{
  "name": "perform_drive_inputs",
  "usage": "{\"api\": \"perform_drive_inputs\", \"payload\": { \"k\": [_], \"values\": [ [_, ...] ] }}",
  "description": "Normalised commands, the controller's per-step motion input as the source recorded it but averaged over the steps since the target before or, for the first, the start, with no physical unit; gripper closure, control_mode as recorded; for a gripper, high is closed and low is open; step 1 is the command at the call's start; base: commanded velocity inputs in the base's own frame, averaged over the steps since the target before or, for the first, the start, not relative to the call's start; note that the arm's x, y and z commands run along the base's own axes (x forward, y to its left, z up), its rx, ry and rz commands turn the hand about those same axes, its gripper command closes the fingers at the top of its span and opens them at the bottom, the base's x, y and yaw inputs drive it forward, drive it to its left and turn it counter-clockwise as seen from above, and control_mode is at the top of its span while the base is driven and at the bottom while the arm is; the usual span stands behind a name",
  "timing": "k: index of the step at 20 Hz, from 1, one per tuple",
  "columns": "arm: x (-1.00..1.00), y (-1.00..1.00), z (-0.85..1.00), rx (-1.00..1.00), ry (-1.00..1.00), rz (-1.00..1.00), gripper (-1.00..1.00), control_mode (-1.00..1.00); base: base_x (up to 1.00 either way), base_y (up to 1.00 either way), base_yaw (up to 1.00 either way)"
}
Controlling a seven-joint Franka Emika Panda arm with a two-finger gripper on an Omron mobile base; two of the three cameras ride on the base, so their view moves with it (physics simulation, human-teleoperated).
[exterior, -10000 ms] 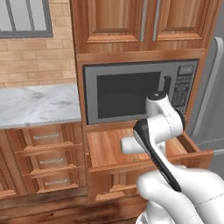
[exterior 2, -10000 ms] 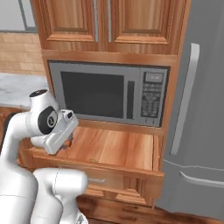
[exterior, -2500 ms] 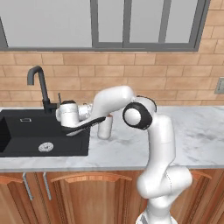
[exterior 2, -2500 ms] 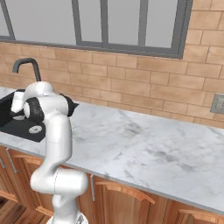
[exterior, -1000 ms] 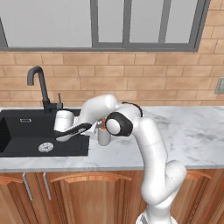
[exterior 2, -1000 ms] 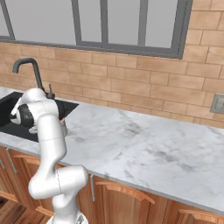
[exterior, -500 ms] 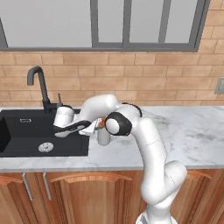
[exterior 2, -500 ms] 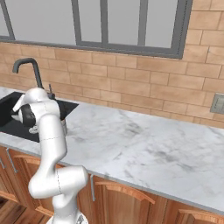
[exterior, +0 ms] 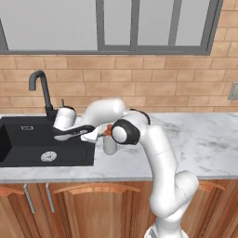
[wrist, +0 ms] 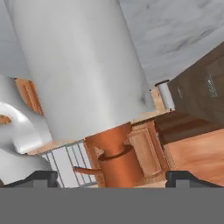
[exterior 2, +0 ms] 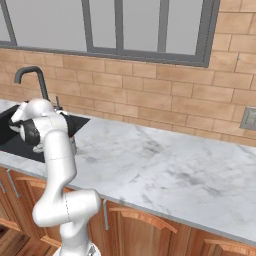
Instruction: Restock the sink supplies by placing the sponge and soap dispenser on the counter and next to the sink. Make sure the soap dispenser is upright.
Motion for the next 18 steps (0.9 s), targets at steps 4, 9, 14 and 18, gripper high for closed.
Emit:
{"api": "perform_drive_inputs", "payload": {
  "k": [4, 9, 14, 18],
  "values": [
    [-0.35, 0.28, 0.43, 0.0, -0.28, 0.0, -1.0, -1.0, 0.0, 0.0, 0.0],
    [-0.9, 0.23, 0.27, 0.0, -0.4, 0.02, -1.0, -1.0, 0.0, 0.0, 0.0],
    [-1.0, 0.11, 0.29, 0.04, -0.57, 0.04, -1.0, -1.0, 0.0, 0.0, 0.0],
    [-1.0, -0.3, 0.3, 0.19, -0.63, 0.06, -1.0, -1.0, 0.0, 0.0, 0.0]
  ]
}}
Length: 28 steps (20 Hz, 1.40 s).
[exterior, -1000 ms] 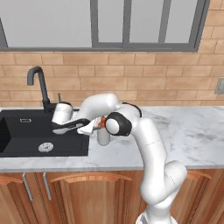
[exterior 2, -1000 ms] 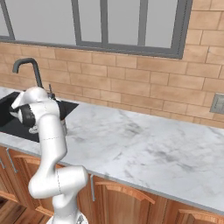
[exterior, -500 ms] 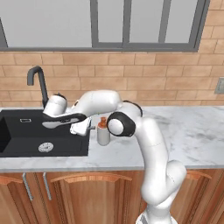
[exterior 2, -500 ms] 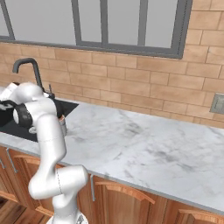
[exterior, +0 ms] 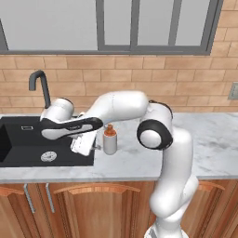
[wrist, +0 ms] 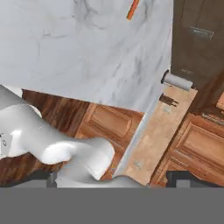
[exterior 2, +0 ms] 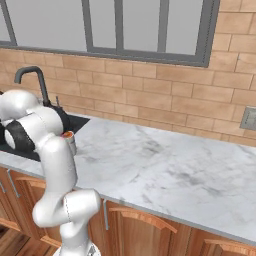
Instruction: Restock the sink supplies by placing the sponge and soap dispenser on the counter and next to the sink. Make sure the soap dispenser is upright.
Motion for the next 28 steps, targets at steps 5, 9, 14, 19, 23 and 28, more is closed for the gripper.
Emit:
{"api": "perform_drive_inputs", "payload": {
  "k": [5, 9, 14, 19, 23, 28],
  "values": [
    [-1.0, -0.41, 0.28, 0.22, -0.64, 0.08, -1.0, -1.0, 0.0, 0.0, 0.0],
    [-0.98, -0.76, 0.29, 0.28, -0.52, 0.15, -1.0, -1.0, 0.0, 0.0, 0.0],
    [-0.54, -1.0, 0.33, 0.39, -0.29, 0.26, -1.0, -1.0, 0.0, 0.0, 0.0],
    [-0.13, -1.0, 0.1, 0.41, -0.06, 0.27, -1.0, -1.0, 0.0, 0.0, 0.0],
    [0.0, -1.0, -0.05, 0.28, 0.0, 0.3, -1.0, -1.0, 0.0, 0.0, 0.0],
    [0.0, -0.77, 0.0, 0.17, 0.01, 0.15, -1.0, -1.0, 0.0, 0.0, 0.0]
  ]
}}
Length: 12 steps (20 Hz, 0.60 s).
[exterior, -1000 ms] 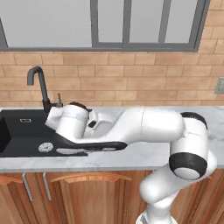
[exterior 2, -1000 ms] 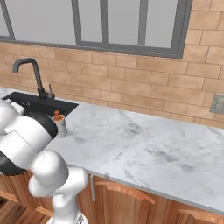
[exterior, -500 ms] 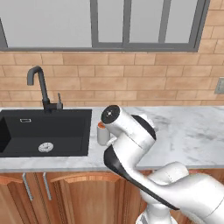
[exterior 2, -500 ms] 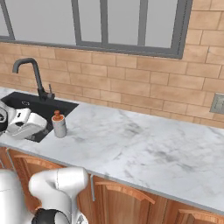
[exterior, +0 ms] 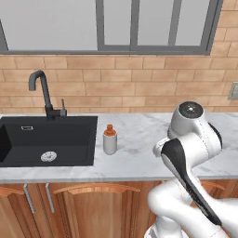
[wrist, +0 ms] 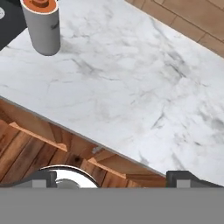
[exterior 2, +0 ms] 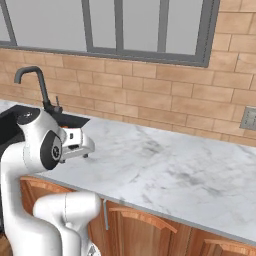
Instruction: Restock the sink supplies by placing the sponge and soap dispenser on the counter and next to the sink. Make sure the soap dispenser is upright.
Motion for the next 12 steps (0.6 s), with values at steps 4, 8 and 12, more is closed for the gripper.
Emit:
{"api": "perform_drive_inputs", "payload": {
  "k": [4, 8, 12],
  "values": [
    [0.0, -0.03, 0.0, 0.01, 0.0, 0.02, -1.0, -1.0, 0.0, 0.0, 0.0],
    [0.0, 0.0, 0.0, 0.0, 0.0, 0.0, -1.0, 1.0, -0.05, 0.0, -0.02],
    [0.0, 0.0, 0.0, 0.0, 0.0, 0.0, -1.0, 1.0, -0.34, 0.0, -0.46]
  ]
}}
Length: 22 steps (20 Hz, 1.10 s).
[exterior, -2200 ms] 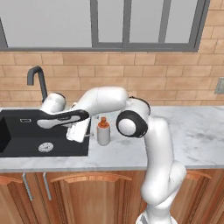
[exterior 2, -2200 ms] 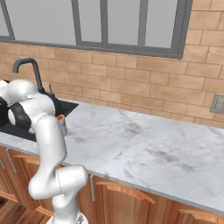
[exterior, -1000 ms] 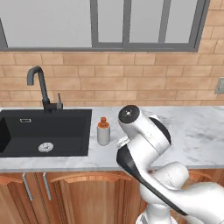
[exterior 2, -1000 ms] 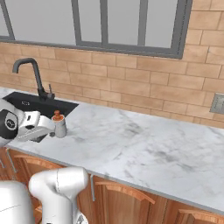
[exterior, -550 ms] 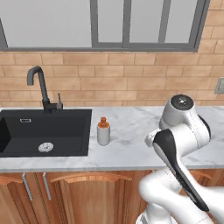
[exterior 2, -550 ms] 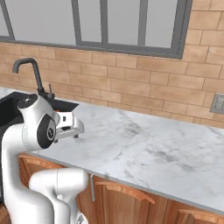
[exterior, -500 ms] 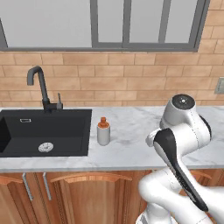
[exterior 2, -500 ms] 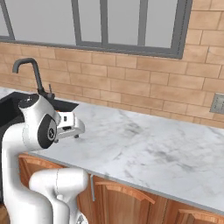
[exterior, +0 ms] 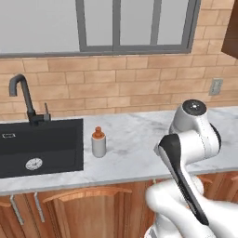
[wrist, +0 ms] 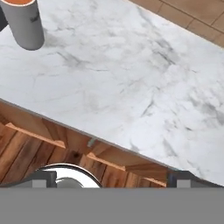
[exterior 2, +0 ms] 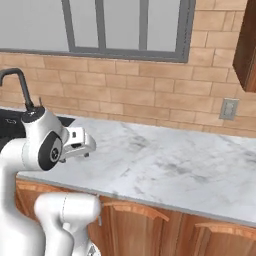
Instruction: Restock the sink supplies by placing the sponge and soap dispenser on the counter and next to the sink. Make sure the soap dispenser is upright.
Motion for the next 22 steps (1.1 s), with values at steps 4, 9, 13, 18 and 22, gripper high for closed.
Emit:
{"api": "perform_drive_inputs", "payload": {
  "k": [4, 9, 13, 18, 22],
  "values": [
    [0.0, 0.0, 0.0, 0.0, 0.0, 0.0, -1.0, 1.0, -0.37, 0.0, -0.78],
    [0.0, 0.0, 0.0, 0.0, 0.0, 0.0, -1.0, 1.0, -0.17, 0.0, -0.98],
    [0.0, 0.0, 0.0, 0.0, 0.0, 0.0, -1.0, 1.0, 0.0, 0.0, -1.0],
    [0.0, 0.0, 0.0, 0.0, 0.0, 0.0, -1.0, 1.0, 0.16, -0.55, -0.88],
    [0.0, 0.0, 0.0, 0.0, 0.0, 0.0, -1.0, 1.0, 0.55, -1.0, -0.58]
  ]
}}
